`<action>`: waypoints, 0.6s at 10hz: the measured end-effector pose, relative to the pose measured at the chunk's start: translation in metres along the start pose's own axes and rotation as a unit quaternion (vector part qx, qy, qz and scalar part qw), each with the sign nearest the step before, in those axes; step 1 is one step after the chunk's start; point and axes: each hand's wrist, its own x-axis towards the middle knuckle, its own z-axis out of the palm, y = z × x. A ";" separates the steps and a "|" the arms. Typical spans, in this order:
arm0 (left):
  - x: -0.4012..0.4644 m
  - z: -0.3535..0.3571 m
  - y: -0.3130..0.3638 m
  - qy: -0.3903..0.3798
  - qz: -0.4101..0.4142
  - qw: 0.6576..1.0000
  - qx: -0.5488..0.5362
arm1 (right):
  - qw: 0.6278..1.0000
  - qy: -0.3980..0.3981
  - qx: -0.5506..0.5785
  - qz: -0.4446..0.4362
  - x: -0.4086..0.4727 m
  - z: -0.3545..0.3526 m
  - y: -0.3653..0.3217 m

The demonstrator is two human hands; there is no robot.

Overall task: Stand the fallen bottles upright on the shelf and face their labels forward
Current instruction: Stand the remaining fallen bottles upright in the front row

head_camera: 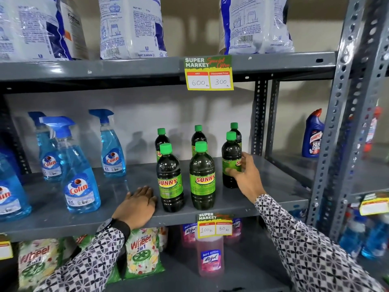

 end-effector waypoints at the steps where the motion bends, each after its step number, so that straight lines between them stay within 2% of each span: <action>1: -0.002 -0.002 0.003 0.000 -0.006 1.000 -0.012 | 0.999 -0.008 0.032 -0.005 0.003 -0.002 0.006; 2: -0.005 -0.006 0.006 0.002 -0.009 1.000 -0.029 | 0.999 -0.017 0.043 0.009 0.005 -0.001 0.007; 4: -0.007 -0.010 0.010 0.001 -0.012 0.999 -0.041 | 1.000 0.019 0.005 -0.012 0.008 0.001 0.010; 6: -0.006 -0.006 0.006 -0.003 -0.003 1.000 -0.007 | 1.000 0.008 -0.007 -0.002 0.005 0.000 0.005</action>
